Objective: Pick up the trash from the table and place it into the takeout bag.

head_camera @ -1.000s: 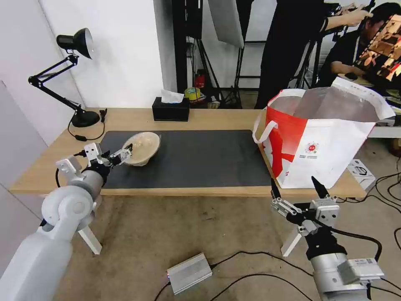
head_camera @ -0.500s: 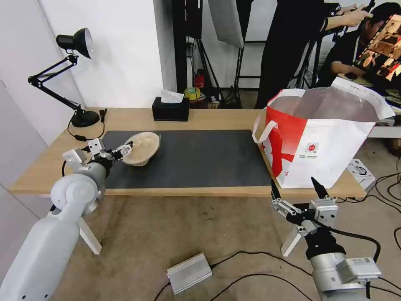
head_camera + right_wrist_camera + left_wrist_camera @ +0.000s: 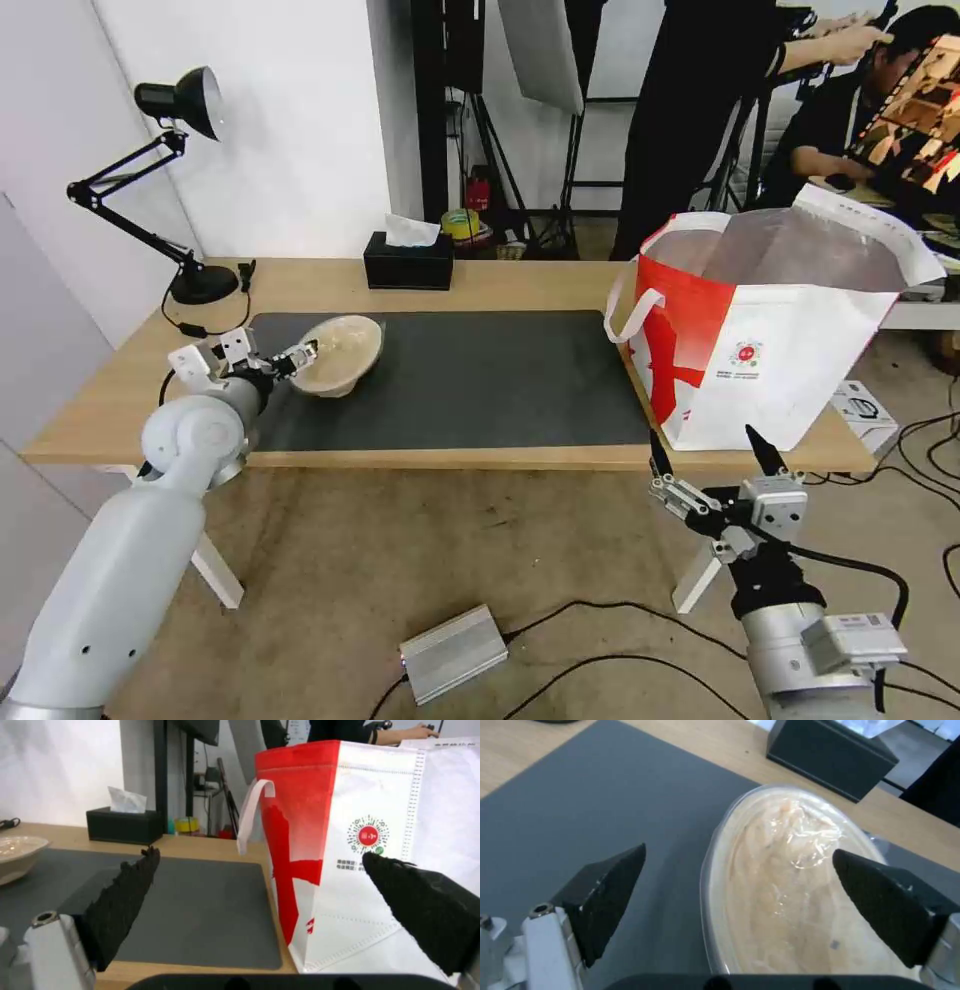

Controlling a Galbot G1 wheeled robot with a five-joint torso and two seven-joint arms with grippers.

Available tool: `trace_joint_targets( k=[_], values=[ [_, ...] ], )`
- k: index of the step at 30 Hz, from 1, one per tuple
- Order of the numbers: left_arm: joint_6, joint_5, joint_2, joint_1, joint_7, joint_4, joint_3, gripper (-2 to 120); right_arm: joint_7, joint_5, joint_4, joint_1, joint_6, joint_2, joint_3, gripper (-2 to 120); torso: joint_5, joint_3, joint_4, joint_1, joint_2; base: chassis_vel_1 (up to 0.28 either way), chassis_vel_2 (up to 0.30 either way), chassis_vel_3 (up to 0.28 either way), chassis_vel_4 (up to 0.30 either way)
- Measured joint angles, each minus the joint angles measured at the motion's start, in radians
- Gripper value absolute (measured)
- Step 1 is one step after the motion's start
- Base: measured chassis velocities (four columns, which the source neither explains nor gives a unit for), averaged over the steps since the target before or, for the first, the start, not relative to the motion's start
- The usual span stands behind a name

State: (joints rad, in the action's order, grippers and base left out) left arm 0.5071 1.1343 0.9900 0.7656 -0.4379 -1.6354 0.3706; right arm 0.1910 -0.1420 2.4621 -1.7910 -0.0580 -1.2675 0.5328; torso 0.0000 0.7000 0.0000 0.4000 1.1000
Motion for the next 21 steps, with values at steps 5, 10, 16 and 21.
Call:
trace_joint_targets(
  k=[5,10,16,21],
  values=[
    [0.005,0.000,0.008,-0.020,-0.001,0.027,-0.015,100,0.001,-0.001,-0.005,0.003,0.000,0.000,0.000,100,0.0000,0.000,0.0000,0.000,0.000,0.000,0.000,0.000,0.000],
    [0.016,0.000,0.019,-0.045,-0.001,0.063,-0.035,100,0.002,-0.001,-0.011,0.006,0.001,0.000,0.000,100,0.0000,0.000,0.0000,0.000,0.000,0.000,0.000,0.000,0.000],
    [0.027,0.021,0.030,-0.063,-0.012,0.087,-0.048,100,0.003,-0.003,-0.015,0.008,0.001,0.002,0.000,100,0.0001,0.000,0.0000,0.000,0.000,0.000,0.000,0.000,0.000],
    [0.035,0.034,0.033,-0.070,-0.023,0.095,-0.053,100,0.004,-0.004,-0.015,0.009,0.001,0.002,0.000,100,0.0000,0.000,0.0000,0.000,0.000,0.000,0.000,0.000,0.000]
  ],
)
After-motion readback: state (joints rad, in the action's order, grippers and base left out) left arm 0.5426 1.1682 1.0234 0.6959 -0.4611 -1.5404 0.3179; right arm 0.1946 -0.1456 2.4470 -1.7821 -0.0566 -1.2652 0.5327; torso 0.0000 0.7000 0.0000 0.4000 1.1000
